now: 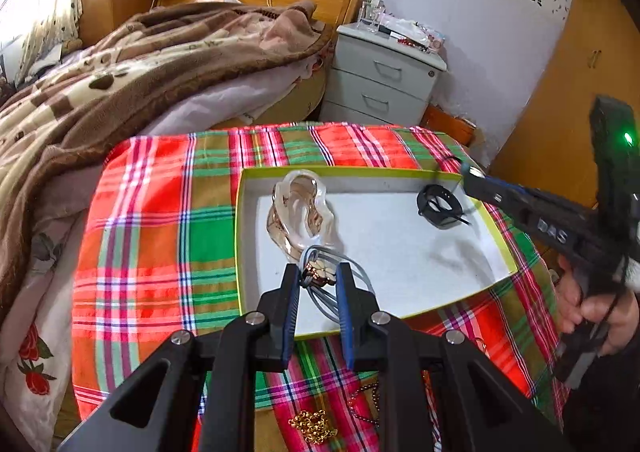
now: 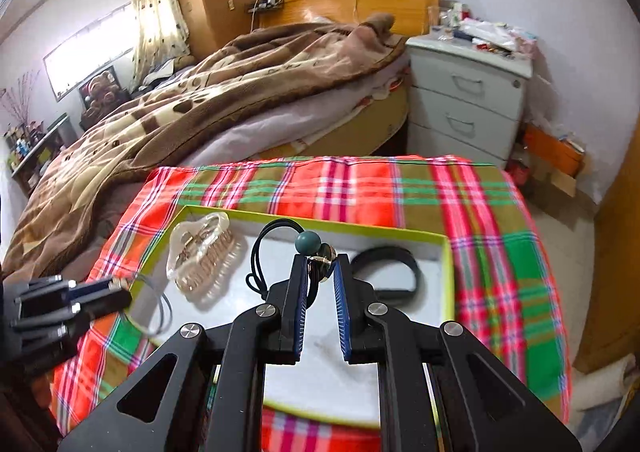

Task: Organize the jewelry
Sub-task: 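Open the left tool over the box while the right tool releases the hair tie inside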

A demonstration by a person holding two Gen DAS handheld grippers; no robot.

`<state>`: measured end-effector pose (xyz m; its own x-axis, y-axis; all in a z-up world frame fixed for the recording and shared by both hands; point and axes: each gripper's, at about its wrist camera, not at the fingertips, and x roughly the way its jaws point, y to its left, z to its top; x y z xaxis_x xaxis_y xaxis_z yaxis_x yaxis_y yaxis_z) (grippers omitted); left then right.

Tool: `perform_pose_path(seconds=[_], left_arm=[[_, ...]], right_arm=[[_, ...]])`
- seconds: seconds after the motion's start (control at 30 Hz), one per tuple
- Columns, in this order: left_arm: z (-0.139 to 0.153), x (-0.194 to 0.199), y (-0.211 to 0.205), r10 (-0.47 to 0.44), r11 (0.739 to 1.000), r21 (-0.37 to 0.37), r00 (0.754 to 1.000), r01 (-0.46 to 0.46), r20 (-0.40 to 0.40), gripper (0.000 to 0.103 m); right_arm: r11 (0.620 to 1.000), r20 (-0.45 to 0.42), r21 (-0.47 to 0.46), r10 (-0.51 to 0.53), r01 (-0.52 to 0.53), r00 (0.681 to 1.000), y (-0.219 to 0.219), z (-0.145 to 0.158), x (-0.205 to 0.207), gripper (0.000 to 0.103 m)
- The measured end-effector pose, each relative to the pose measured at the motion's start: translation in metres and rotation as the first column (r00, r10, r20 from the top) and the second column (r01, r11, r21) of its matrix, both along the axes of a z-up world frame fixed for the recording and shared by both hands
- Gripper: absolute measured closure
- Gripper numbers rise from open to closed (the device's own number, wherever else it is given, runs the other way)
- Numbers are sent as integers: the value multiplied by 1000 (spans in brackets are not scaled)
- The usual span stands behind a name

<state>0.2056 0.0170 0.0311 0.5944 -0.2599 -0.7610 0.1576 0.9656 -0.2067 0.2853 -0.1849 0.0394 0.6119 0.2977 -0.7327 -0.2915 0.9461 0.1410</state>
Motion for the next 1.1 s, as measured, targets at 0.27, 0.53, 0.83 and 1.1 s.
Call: perform_pose_path(seconds=[0.27, 0.53, 0.83, 1.1], left_arm=[[-12, 9, 5, 22, 1000, -7, 999, -23, -34, 84], [-23, 16, 5, 22, 1000, -9, 998, -22, -62, 84], [-32, 18, 1, 38, 999, 41, 997, -35, -73, 84], [-38, 19, 0, 44, 998, 42, 994, -40, -95, 83]], right_arm=[[998, -129, 24, 68, -66, 989, 24, -27, 40, 89], [995, -204, 18, 100, -99, 974, 37, -48, 56, 89], [995, -206, -32, 88, -96, 975, 45, -59, 63, 89], [991, -182, -90, 86, -104, 980, 50, -62, 63, 89]])
